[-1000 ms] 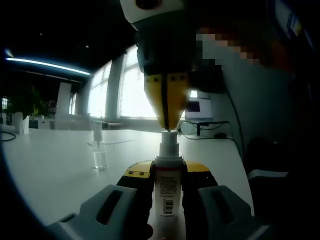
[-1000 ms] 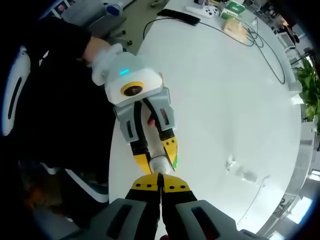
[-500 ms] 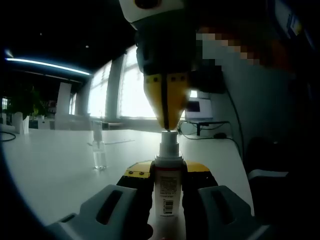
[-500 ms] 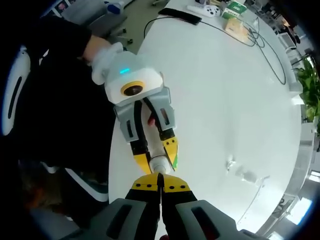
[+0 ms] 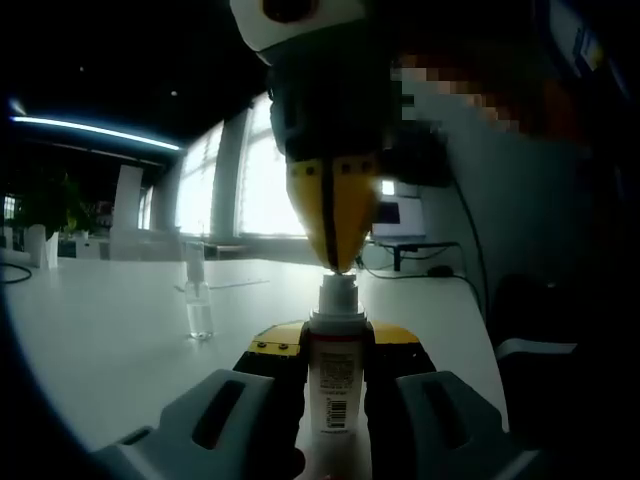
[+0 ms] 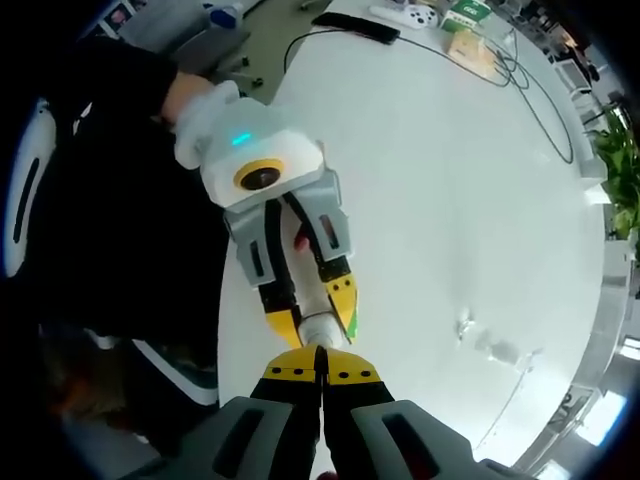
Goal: Clamp pump bottle remove cover press pump head put on cover
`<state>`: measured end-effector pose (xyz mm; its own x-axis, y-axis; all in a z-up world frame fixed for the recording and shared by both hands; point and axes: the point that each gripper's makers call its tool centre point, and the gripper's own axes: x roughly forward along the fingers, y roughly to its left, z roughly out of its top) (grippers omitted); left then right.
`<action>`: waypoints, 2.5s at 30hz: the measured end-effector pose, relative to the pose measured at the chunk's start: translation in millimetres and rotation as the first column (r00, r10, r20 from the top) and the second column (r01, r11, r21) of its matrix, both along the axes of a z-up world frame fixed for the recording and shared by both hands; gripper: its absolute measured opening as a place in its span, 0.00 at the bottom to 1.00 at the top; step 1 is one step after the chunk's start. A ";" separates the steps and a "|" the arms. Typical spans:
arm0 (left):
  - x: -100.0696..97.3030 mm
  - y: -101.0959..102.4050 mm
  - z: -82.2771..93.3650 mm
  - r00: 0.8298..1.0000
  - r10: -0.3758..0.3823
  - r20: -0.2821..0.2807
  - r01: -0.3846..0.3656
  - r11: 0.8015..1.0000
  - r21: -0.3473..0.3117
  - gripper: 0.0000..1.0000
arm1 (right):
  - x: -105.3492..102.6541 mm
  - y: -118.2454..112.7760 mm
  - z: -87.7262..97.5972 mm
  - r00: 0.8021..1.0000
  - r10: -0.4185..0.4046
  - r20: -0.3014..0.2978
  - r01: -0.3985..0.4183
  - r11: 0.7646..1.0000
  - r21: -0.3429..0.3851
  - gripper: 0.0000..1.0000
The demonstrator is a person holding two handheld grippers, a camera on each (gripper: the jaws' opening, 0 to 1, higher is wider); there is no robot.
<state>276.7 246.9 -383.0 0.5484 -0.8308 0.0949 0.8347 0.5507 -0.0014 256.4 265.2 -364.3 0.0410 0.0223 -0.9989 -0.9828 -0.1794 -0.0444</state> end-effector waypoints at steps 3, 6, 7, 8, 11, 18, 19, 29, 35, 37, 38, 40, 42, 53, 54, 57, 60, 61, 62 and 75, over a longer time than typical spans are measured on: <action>-0.6 -0.4 0.3 1.000 0.000 0.001 0.000 1.000 0.000 0.12 | 0.5 -0.9 1.3 1.000 0.012 0.009 -0.012 1.000 0.021 0.00; -0.9 -0.5 0.3 1.000 -0.001 0.000 0.001 1.000 0.000 0.12 | 2.4 -1.2 5.3 1.000 -0.001 0.002 0.001 0.999 0.045 0.00; -0.9 -0.6 0.4 1.000 -0.001 0.001 0.001 1.000 0.001 0.12 | 2.4 -1.2 5.7 1.000 -0.005 -0.003 0.005 0.999 0.051 0.00; -0.9 -0.7 0.5 1.000 -0.001 0.000 0.001 1.000 0.000 0.12 | 2.6 -0.9 5.9 1.000 -0.010 -0.006 0.010 0.999 0.054 0.00; -0.5 -0.4 0.5 1.000 -0.001 0.000 0.001 1.000 0.000 0.12 | 1.9 -0.3 6.5 1.000 -0.013 -0.015 0.014 0.998 0.057 0.00; 0.4 0.4 0.6 1.000 -0.001 0.002 0.001 1.000 0.000 0.12 | 0.8 0.9 7.3 1.000 0.024 0.007 -0.024 0.999 0.026 0.00; 0.3 0.3 0.7 1.000 -0.001 0.002 0.001 1.000 -0.001 0.12 | 1.2 0.8 7.5 1.000 0.027 0.007 -0.027 0.999 0.023 0.00; 1.1 0.8 1.0 1.000 -0.001 0.003 0.001 1.000 -0.001 0.12 | 1.9 1.0 8.0 1.000 0.006 -0.008 -0.006 0.999 0.035 0.00; 0.9 0.7 1.6 1.000 -0.001 0.003 0.001 1.000 -0.001 0.12 | 2.1 1.5 8.4 1.000 0.005 -0.010 -0.005 0.999 0.043 0.00; 0.9 0.6 1.6 1.000 -0.001 0.003 0.001 1.000 -0.001 0.12 | 2.1 1.5 8.6 1.000 0.005 -0.010 -0.004 0.999 0.044 0.00; 0.9 0.7 1.7 1.000 -0.001 0.003 0.001 1.000 -0.001 0.12 | 2.1 1.6 8.6 1.000 0.006 -0.009 -0.006 0.999 0.045 0.00; 0.8 0.6 1.8 1.000 -0.001 0.003 0.001 1.000 -0.001 0.12 | 2.2 1.7 8.8 1.000 0.003 -0.004 -0.003 0.999 0.044 0.00; 0.8 0.8 1.7 1.000 -0.001 0.003 0.001 1.000 -0.001 0.12 | 2.1 1.9 8.8 1.000 0.004 -0.002 -0.004 0.999 0.045 0.00; 0.6 0.9 1.2 1.000 -0.001 0.002 0.001 1.000 -0.002 0.12 | 2.1 2.1 8.6 1.000 0.008 -0.004 -0.008 0.999 0.044 0.00; 0.6 1.0 1.2 1.000 -0.001 0.002 0.001 1.000 -0.002 0.12 | 2.0 2.1 8.6 1.000 0.011 -0.003 -0.011 0.999 0.043 0.00; 0.5 1.0 1.1 1.000 -0.001 0.002 0.001 1.000 -0.002 0.12 | 2.0 2.1 8.5 1.000 0.012 -0.003 -0.012 0.999 0.042 0.00; 0.8 1.4 1.1 1.000 -0.001 0.002 0.001 1.000 -0.002 0.12 | 2.1 2.2 8.5 1.000 0.012 -0.002 -0.012 0.999 0.042 0.00; 0.8 1.3 1.0 1.000 -0.001 0.002 0.001 1.000 -0.002 0.12 | 2.1 2.3 8.5 1.000 0.013 -0.002 -0.013 0.999 0.043 0.00; 0.8 1.3 1.0 1.000 -0.001 0.002 0.001 1.000 -0.002 0.12 | 2.1 2.3 8.5 1.000 0.013 -0.002 -0.013 0.999 0.043 0.00; 1.0 1.3 0.8 1.000 0.000 0.002 0.000 1.000 -0.002 0.12 | 2.4 1.6 8.9 1.000 -0.005 -0.008 0.006 0.998 0.070 0.00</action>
<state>277.7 248.1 -382.2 0.5479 -0.8309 0.0974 0.8349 0.5505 -0.0004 258.8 266.8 -355.5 0.0332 0.0916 -0.9952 -0.9841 -0.1707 -0.0486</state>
